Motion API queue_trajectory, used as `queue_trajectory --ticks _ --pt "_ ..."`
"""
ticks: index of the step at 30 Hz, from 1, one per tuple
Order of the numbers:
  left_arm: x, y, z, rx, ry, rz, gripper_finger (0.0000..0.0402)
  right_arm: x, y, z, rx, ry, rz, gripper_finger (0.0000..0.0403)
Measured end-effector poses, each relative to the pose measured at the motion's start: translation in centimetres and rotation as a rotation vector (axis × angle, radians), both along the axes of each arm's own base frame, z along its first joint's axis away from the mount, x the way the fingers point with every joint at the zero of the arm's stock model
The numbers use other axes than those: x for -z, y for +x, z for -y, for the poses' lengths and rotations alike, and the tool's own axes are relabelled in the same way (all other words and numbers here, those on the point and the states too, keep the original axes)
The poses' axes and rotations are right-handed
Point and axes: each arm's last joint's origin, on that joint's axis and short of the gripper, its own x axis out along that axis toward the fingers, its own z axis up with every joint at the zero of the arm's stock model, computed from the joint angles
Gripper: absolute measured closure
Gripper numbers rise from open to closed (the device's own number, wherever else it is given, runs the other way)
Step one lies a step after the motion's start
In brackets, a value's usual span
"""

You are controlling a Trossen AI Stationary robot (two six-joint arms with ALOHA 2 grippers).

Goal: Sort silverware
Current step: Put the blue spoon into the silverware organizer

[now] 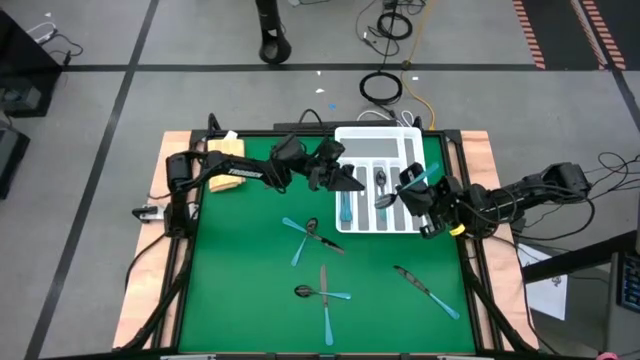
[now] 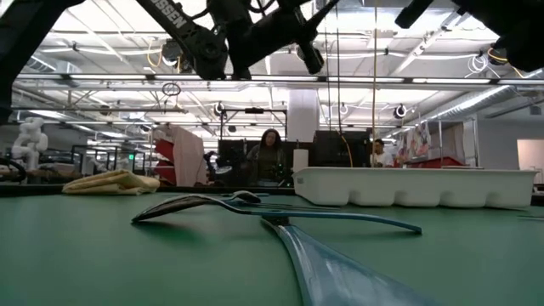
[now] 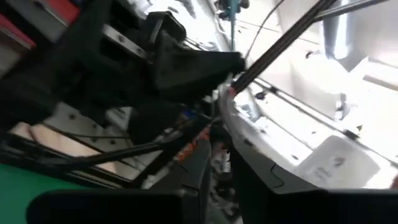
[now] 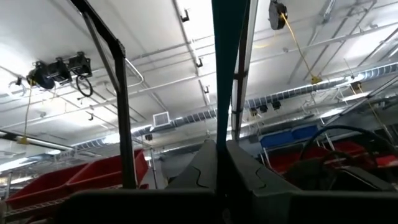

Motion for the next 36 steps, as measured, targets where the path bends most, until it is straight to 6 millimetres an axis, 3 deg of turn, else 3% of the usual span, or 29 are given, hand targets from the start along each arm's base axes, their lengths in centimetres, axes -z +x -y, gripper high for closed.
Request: queue_trajectory --ticks 4,12,16,26,36 --pt "-0.9 0.1 0.9 0.062 -0.015 0.025 0.0336 0.3 0.3 0.2 0.000 0.013 -0.018 0.0402" --pt "-0.6 0.5 3.2 0.209 0.018 -0.030 0.0336 0.2 1.1 0.1 -0.093 0.008 -0.021 0.0402" --pt "0.2 0.8 3.2 0.205 0.028 -0.085 0.0329 -0.4 1.4 -0.1 -0.142 -0.017 -0.012 0.0402" --pt "0.2 1.0 4.0 0.215 -0.031 -0.122 0.0262 0.2 2.0 -0.3 -0.195 -0.031 -0.070 0.0402" --pt "0.4 1.0 5.2 0.321 0.030 -0.128 0.0258 1.0 2.7 -0.7 -0.270 -0.087 -0.111 0.0402"
